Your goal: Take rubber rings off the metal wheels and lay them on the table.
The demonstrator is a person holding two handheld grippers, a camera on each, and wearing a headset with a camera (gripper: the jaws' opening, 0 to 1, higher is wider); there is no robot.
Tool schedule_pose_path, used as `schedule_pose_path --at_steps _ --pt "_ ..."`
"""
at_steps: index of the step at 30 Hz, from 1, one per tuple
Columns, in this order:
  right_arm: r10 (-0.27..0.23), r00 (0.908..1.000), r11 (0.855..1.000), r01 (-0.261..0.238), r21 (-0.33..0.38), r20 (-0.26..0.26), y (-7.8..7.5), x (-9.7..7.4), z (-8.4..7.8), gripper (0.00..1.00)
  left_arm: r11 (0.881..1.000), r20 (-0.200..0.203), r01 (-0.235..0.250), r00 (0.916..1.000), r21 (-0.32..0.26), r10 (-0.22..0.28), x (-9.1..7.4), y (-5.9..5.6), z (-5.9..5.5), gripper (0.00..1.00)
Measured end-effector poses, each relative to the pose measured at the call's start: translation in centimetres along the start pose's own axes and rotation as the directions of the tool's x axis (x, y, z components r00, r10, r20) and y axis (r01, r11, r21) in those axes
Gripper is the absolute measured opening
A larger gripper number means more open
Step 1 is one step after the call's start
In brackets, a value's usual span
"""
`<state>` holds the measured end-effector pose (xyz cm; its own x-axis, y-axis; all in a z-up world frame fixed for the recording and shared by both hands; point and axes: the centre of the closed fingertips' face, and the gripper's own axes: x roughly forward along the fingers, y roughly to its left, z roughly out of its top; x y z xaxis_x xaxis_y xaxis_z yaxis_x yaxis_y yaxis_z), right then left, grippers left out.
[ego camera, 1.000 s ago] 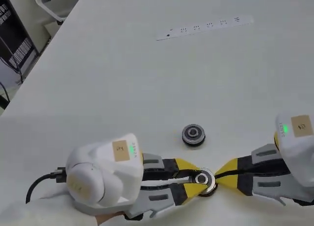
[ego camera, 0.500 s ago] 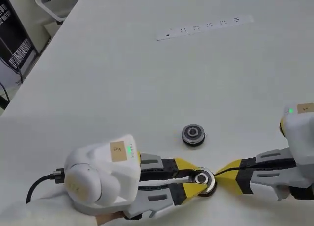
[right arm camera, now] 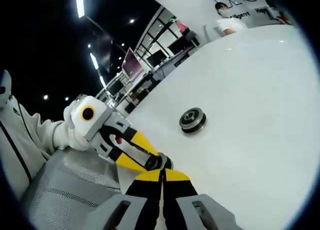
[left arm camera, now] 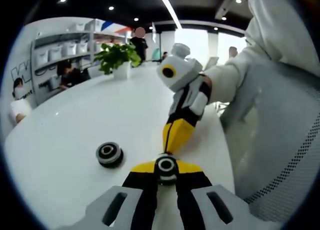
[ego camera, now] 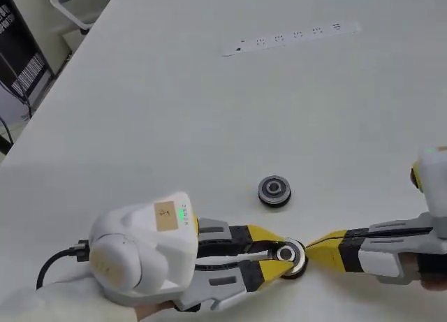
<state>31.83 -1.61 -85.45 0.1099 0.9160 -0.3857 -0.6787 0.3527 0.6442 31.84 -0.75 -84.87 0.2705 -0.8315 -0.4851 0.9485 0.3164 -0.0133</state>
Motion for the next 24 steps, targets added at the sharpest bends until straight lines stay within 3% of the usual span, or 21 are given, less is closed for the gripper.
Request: schedule_pose_path --at_steps 8,11,12,24 --pt "0.012 0.9999 1.000 -0.012 0.023 0.007 0.4 -0.1 0.2 0.00 1.000 0.000 -0.002 1.0000 -0.001 0.002 0.0 0.0 0.0 0.13" --pt "0.040 0.9989 0.998 -0.041 0.052 0.025 1.1 0.0 0.5 0.00 1.000 0.000 -0.002 1.0000 -0.002 0.002 0.0 0.0 0.1 0.13" --pt "0.031 0.9993 0.999 -0.031 0.025 0.020 0.9 0.1 0.6 0.00 1.000 0.000 -0.003 1.0000 0.001 0.003 0.0 0.0 0.1 0.13" --pt "0.045 0.9990 0.999 -0.045 0.021 0.008 1.3 0.5 0.8 0.00 1.000 -0.005 -0.010 0.9999 0.002 0.010 -0.1 0.1 0.0 0.13"
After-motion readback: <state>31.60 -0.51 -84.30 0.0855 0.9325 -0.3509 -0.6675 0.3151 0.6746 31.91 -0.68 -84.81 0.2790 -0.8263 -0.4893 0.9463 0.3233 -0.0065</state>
